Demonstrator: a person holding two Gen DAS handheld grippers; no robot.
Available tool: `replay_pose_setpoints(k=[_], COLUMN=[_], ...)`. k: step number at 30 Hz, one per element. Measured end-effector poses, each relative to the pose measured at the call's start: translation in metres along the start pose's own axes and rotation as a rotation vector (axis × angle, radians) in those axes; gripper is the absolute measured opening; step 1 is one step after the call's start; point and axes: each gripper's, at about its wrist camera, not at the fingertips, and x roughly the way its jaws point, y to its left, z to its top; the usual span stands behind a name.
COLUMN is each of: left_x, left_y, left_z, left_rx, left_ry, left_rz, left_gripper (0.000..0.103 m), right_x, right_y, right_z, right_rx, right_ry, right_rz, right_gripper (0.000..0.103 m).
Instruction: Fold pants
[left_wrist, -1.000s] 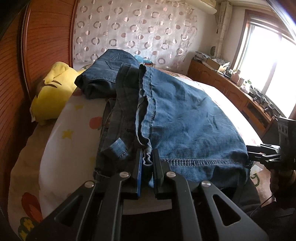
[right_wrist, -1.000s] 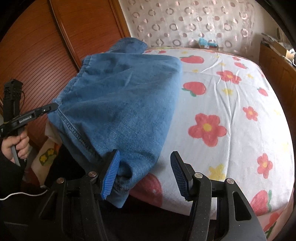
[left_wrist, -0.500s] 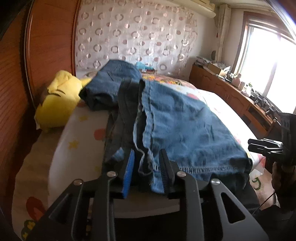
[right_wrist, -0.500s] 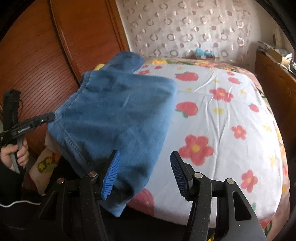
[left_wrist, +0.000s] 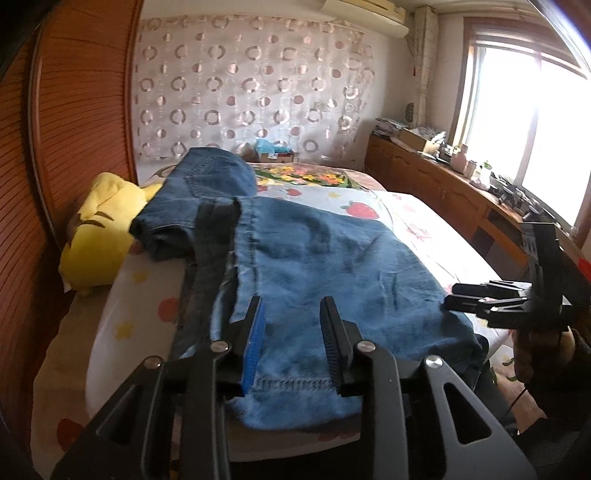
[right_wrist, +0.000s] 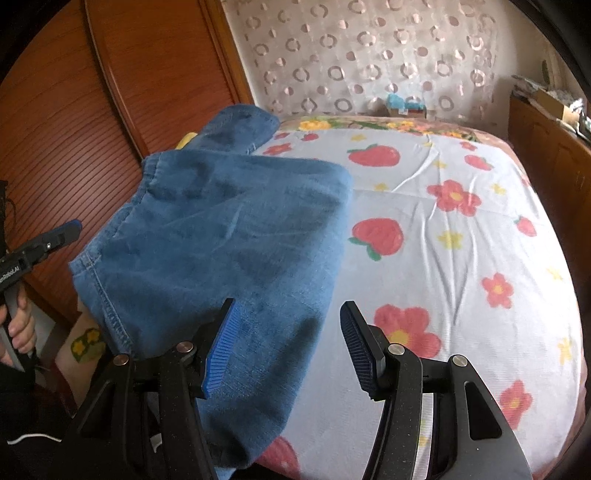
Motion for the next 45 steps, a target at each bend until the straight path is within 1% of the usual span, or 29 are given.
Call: replay_pose_setpoints(k=[7,14,19,20,22,23,24,27,30,33,37,41,45], left_x=[0.016,0.028,0.037,0.038,0.040,0.041,0.044,0.049,0.050,0.048,0.038,0.010,-0.022], left_y=[-0.017,-0.029,-0.034,-0.035,-0.037,-0.037,-0.037,-0.035,-0.035,-0.037,-0.029,-0.015,0.009], left_z=[0.005,-0.003,-0.015,-0.017,-0.022,-0.024,-0.027,-0.035,-0.045,-0.049,-0.043,-0.030,-0.017], left_rx=[0.027,0.038,0.044,0.045,0.050,0.050,0.050,0.054,0.051,0.063,0.014,-0.009,-0.036], left_ry=[0.020,0.056,0.095,0.100,0.115,0.121,0.130,0.139,0.132,0.124,0.133,0.075,0.016], left_rz=[-0.026,-0.043,-0.053,-0.055,-0.057,-0.058,-0.056,-0.049,-0.047,-0.046,-0.079,-0.059,-0.017], left_gripper=[0.029,0.029,0.029,0.029,0.029,0.029,0.029,0.029,0.029,0.030,0.030,0.030,0.030], right_x=[0.008,0.012,0.017,0.018,0.019,0.019,0.017,0.010,-0.005,-0.015,-0.021,-0.026,-0.019], right_y=[-0.004,-0.001,0.004,0.004,0.005,0.005,0.005,0.005,0.011,0.027,0.048,0.075,0.117], right_z=[-0.005,-0.008,-0.010,-0.010,-0.010,-0.010,-0.009,-0.003,0.008,0.019,0.039,0.065,0.089], right_rx=[0.026,0.034,0.020,0.023,0.028,0.029,0.031,0.054,0.060,0.024,-0.019,-0.073,-0.161], right_ry=[0.030,0.049,0.068,0.071,0.075,0.074,0.069,0.042,-0.006,-0.037,-0.063,-0.092,-0.106], right_rz=[0.015,0.050,0.095,0.111,0.135,0.154,0.166,0.199,0.248,0.249,0.266,0.296,0.324], right_gripper=[0.058,0.058,0.041,0.034,0.027,0.020,0.015,0.008,0.006,0.005,0.005,0.004,0.004])
